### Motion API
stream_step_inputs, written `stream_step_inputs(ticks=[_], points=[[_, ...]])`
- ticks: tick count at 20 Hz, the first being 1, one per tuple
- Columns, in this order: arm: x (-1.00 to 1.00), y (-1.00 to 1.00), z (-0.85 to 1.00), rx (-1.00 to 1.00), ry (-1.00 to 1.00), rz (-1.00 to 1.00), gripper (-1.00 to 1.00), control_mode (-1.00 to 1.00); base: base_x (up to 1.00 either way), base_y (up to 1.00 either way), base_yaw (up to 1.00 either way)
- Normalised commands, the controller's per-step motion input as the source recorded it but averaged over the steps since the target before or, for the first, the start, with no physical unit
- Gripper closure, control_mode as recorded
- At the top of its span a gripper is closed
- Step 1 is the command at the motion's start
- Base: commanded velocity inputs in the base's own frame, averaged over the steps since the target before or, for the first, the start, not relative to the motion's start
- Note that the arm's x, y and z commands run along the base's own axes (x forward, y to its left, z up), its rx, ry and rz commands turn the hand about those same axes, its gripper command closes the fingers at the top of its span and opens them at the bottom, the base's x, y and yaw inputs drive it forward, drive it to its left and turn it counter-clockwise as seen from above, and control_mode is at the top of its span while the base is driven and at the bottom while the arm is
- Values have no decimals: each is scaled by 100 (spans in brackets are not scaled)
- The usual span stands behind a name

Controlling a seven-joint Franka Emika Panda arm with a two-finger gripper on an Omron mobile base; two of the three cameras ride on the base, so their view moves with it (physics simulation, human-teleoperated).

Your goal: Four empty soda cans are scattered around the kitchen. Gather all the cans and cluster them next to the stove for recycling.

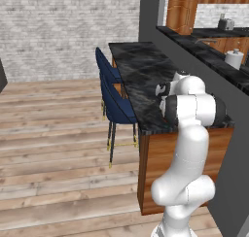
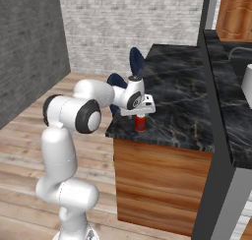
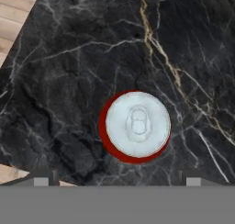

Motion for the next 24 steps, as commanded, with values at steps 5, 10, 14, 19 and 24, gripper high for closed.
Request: stream_step_inputs(ticks=[5, 10, 14, 19, 24], points=[[21, 0, -7, 0, 0, 0, -100, -100, 0, 0, 0], [16, -3, -9, 0, 0, 0, -100, -100, 0, 0, 0], [15, -5, -10, 0, 0, 0, -100, -100, 0, 0, 0], [14, -5, -10, 0, 0, 0, -100, -100, 0, 0, 0], [16, -5, -11, 0, 0, 0, -100, -100, 0, 0, 0]])
